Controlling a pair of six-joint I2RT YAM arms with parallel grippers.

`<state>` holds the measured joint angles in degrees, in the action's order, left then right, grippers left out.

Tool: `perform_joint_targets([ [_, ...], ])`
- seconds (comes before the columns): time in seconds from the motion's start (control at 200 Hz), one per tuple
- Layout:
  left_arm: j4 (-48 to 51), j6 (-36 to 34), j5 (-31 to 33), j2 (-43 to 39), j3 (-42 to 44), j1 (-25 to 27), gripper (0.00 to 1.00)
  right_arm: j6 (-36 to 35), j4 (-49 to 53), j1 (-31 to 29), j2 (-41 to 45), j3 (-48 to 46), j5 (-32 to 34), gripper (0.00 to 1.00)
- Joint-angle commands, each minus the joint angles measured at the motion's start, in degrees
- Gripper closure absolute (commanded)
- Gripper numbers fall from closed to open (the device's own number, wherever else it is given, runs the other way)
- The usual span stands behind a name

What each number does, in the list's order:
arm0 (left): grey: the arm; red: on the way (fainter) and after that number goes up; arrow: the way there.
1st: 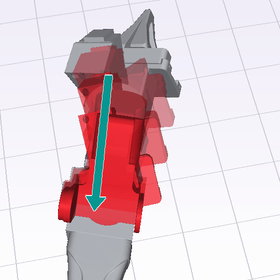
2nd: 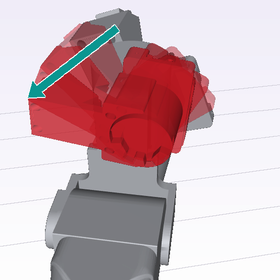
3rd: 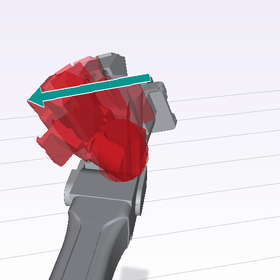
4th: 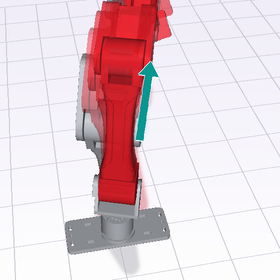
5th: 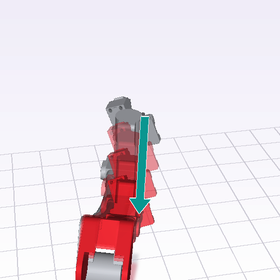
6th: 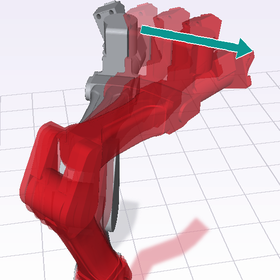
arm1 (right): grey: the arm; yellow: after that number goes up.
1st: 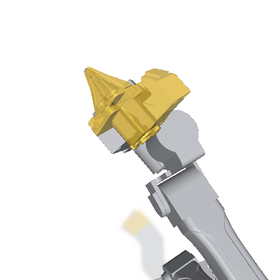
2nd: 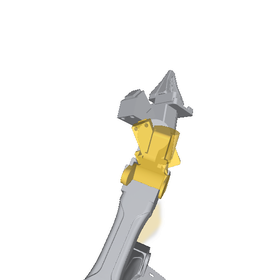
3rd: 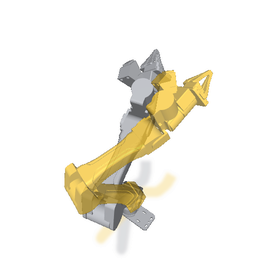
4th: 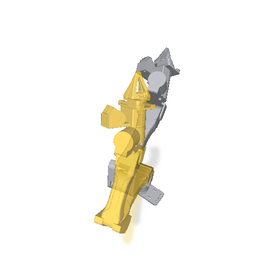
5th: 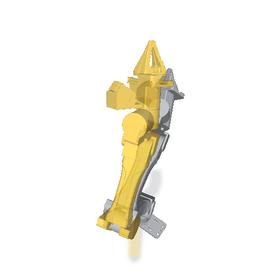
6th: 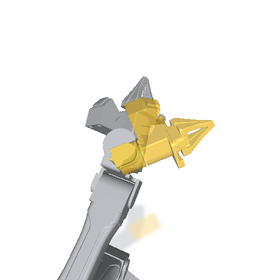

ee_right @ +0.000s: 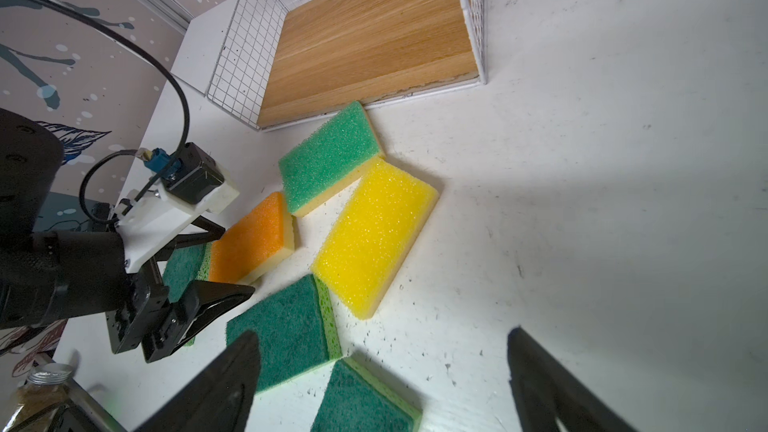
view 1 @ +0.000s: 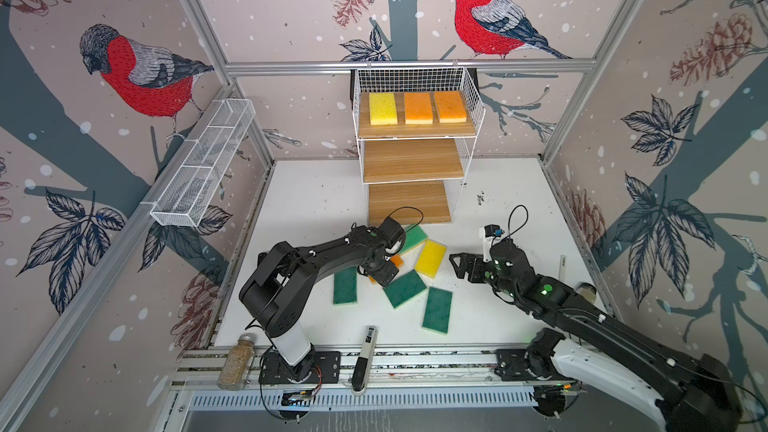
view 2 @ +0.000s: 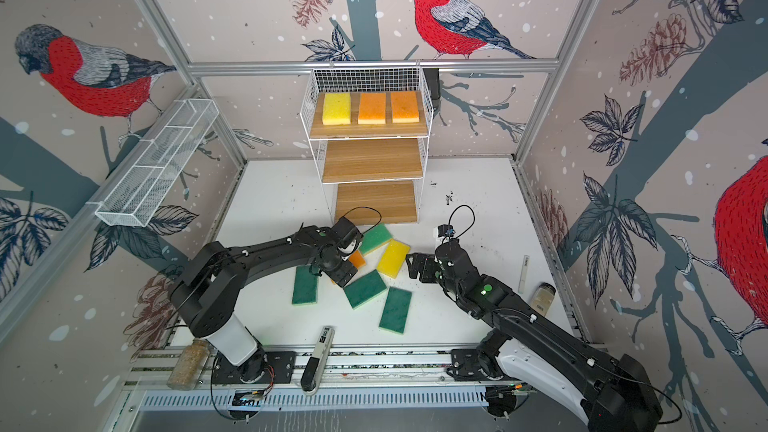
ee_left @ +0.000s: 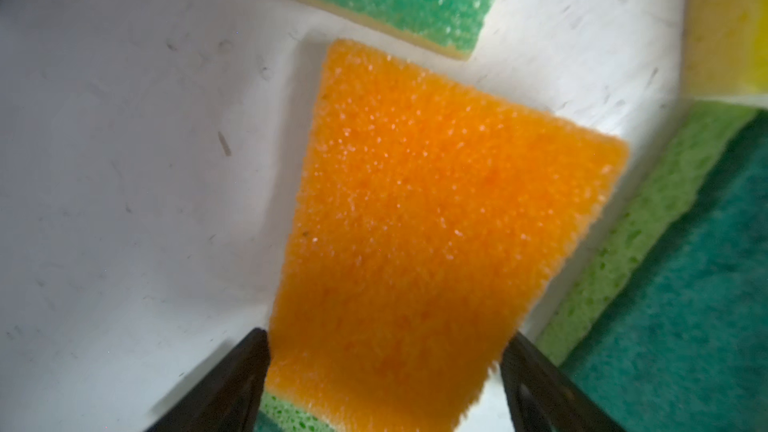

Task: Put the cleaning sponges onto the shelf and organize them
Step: 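Close the left gripper on the orange sponge and lift it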

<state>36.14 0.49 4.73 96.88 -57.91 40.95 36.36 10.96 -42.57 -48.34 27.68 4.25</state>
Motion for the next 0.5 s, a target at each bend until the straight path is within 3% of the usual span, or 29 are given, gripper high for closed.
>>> perform_joint_targets([
  [0.0, 0.0, 1.1, -0.4, 0.7, -0.3, -0.1, 0.15, 0.5, -0.8, 0.0, 0.5, -0.4, -0.4, 0.07],
  [0.245, -1.7, 5.4, 0.1, 0.5, -1.7, -0.7, 0.2, 0.0, -0.9, 0.4, 2.4, -1.1, -0.1, 0.07],
  [0.495, -1.8, 7.1, -1.6, -1.1, -0.1, -0.7, 0.12, -0.2, -1.4, 1.0, 4.5, -2.7, 0.0, 0.06],
])
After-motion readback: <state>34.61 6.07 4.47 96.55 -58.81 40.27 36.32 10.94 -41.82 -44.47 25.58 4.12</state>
